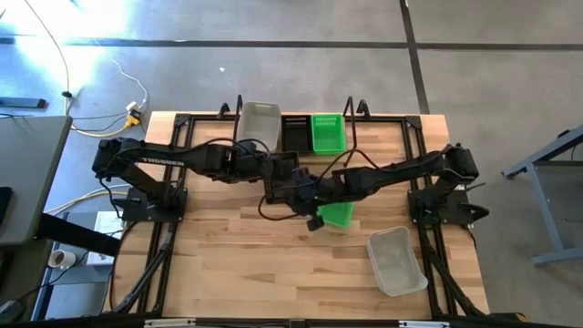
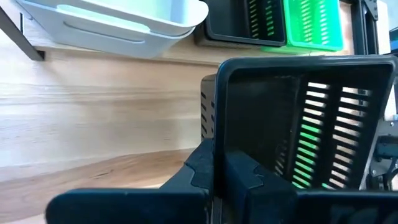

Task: Stack baskets on shelf by color
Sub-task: Stack the black bin on the black bins on the shelf

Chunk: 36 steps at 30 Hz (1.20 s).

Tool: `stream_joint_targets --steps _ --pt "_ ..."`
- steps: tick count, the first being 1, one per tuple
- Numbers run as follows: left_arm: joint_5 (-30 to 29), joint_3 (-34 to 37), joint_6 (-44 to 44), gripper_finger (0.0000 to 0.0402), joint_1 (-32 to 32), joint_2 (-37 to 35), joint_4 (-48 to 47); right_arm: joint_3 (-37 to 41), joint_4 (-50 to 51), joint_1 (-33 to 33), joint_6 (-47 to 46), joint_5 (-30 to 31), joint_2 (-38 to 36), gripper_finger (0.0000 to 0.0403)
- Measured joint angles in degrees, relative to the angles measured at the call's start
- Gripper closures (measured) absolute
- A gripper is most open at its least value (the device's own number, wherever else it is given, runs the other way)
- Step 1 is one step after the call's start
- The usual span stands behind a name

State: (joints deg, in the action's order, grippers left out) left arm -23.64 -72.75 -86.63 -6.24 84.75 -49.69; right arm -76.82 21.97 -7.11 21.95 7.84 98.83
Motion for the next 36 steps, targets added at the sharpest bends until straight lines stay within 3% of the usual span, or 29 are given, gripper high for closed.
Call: stream_joint_targets --steps 7,17,27,36 --pt "-0.4 0.0 1.9 0.0399 0.0 0.0 2.7 0.0 1.8 0.7 -0.8 1.8 -0.1 0.0395" --pt "-1.1 0.1 3.6 0.0386 -0.1 0.0 4.2 0.0 3.1 1.2 -1.2 3.3 -0.1 0.0400" --pt "1.0 0.0 8.1 0.0323 0.0 0.0 4.6 0.0 2.8 0.9 -5.9 5.3 -0.1 0.0402" --pt "5.1 0.0 19.7 0.0269 -0.9 -0.5 4.6 0.0 3.8 -0.4 -16.2 7.0 -0.1 0.0403"
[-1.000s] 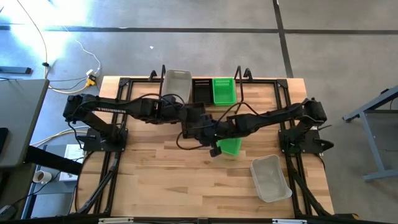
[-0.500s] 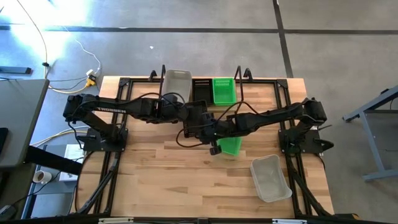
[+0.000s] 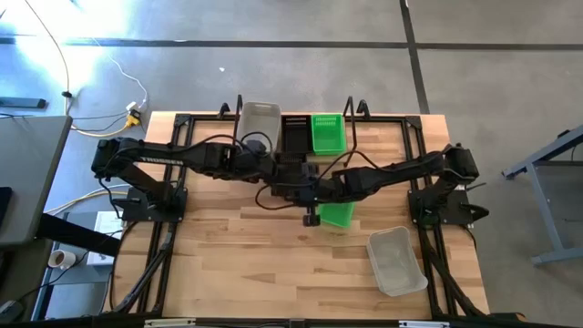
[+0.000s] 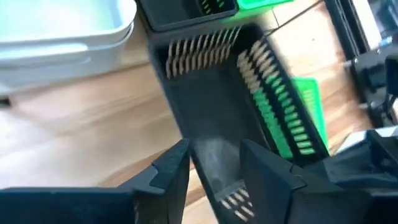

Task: Stack baskets on shelf by color
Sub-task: Stack the black bin on the black bins on the shelf

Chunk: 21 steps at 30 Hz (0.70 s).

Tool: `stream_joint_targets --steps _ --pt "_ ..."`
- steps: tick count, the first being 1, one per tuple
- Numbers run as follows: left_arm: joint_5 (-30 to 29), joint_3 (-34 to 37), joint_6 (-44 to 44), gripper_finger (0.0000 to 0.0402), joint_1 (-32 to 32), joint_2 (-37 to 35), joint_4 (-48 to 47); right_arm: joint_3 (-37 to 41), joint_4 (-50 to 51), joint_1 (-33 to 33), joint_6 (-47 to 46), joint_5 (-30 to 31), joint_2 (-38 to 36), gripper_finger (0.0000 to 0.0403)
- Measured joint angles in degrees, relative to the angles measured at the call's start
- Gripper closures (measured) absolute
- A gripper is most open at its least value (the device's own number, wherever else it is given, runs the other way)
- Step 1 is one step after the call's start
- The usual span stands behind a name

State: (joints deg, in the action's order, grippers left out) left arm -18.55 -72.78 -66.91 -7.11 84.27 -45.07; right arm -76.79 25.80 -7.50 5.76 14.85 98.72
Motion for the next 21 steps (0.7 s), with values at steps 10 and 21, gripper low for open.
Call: stream_joint_targets --steps 10,21 --pt "0.1 0.0 15.2 0.0276 0.0 -3.3 0.1 0.0 2.5 -2.7 -11.9 4.8 -0.9 0.0403" --pt "-0.6 0.0 30.4 0.0282 0.0 -12.3 -0.1 0.0 4.5 -2.6 -12.8 9.5 -5.8 0.0403"
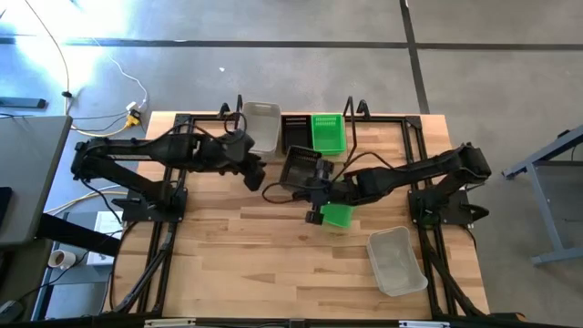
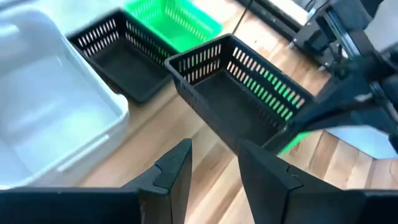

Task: Stack baskets on shelf by color
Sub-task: Stack the black bin on the black bins on the shelf

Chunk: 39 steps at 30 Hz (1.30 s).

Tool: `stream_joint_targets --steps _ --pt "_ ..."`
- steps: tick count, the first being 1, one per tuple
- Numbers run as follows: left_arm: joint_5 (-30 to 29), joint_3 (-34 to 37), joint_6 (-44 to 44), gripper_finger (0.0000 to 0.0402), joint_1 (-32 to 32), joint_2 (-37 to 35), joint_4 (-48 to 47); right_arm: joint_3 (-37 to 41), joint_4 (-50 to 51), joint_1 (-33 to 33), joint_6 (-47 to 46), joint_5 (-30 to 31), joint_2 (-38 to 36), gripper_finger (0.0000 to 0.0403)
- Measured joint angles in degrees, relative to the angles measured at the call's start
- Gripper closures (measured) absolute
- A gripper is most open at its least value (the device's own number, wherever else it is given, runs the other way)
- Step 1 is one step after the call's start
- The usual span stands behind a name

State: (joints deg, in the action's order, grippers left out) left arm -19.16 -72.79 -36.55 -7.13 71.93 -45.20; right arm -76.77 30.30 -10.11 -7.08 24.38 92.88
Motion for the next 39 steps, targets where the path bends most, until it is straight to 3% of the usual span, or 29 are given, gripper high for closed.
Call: stream_joint_targets --steps 7,15,20,25,32,39 --pt "-2.3 0.0 6.7 0.0282 0.0 -4.2 0.1 0.0 2.0 2.7 4.0 3.0 -6.0 0.0403" --pt "-6.5 0.0 8.7 0.0282 0.0 -6.3 0.0 0.0 3.5 11.2 11.8 3.8 -13.8 0.0403" --pt "-9.1 0.0 8.8 0.0282 0.0 -6.3 0.0 6.6 -4.7 18.5 15.2 -4.9 -17.2 0.0403" --pt "-13.4 0.0 10.5 0.0282 -0.5 -6.3 0.0 13.5 -14.2 22.2 23.1 -10.0 -17.5 0.0403" --pt "-16.9 0.0 10.4 0.0282 -4.4 -6.3 0.1 15.7 -18.7 23.9 35.8 -18.1 -14.1 0.0403" --pt "-17.1 0.0 10.4 0.0282 -8.1 -6.3 0.1 15.9 -20.6 26.0 43.2 -22.0 -8.2 0.0403"
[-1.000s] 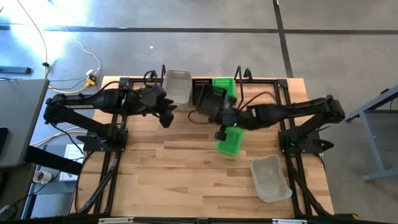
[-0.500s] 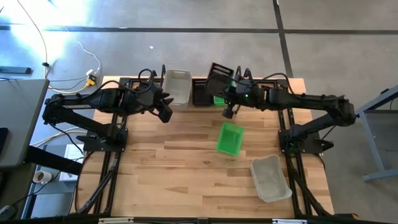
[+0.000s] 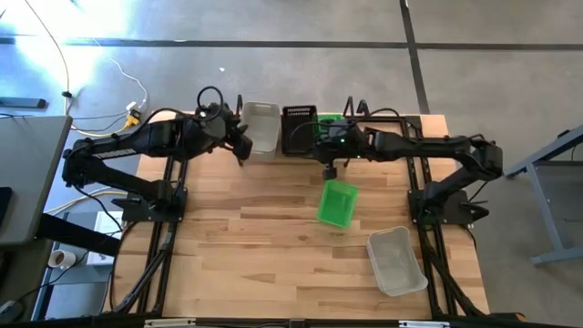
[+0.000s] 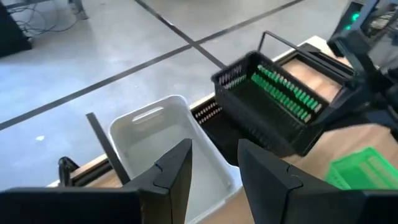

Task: Stack baskets on shelf by color
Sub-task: Stack the black bin on the black bins on the shelf

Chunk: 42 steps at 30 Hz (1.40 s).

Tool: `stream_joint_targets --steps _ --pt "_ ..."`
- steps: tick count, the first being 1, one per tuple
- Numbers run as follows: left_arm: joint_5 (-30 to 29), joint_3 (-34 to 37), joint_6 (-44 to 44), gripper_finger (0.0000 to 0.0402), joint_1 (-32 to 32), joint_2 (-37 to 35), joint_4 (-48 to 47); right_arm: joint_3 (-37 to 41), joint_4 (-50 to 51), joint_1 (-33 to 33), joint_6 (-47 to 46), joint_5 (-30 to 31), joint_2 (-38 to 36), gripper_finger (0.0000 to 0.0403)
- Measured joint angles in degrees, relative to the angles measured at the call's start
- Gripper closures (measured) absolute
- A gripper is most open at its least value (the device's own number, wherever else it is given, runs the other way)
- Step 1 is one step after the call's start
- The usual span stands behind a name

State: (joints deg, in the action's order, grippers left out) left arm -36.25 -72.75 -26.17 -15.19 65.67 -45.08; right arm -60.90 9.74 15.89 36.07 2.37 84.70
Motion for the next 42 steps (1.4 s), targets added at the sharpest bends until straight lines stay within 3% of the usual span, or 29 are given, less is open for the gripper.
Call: stream_joint_targets --steps 15,32,42 --pt "0.2 0.0 -0.1 0.0282 -3.9 0.0 0.0 -0.1 -5.6 4.5 0.2 -5.4 6.6 0.0403" --pt "0.0 0.0 0.4 0.0282 -4.4 0.0 0.1 -0.1 -7.9 5.9 -0.2 -5.0 10.7 0.0402" --pt "0.0 0.0 0.4 0.0282 -4.4 0.0 0.0 -0.1 -8.3 5.9 -0.7 -4.0 10.7 0.0352"
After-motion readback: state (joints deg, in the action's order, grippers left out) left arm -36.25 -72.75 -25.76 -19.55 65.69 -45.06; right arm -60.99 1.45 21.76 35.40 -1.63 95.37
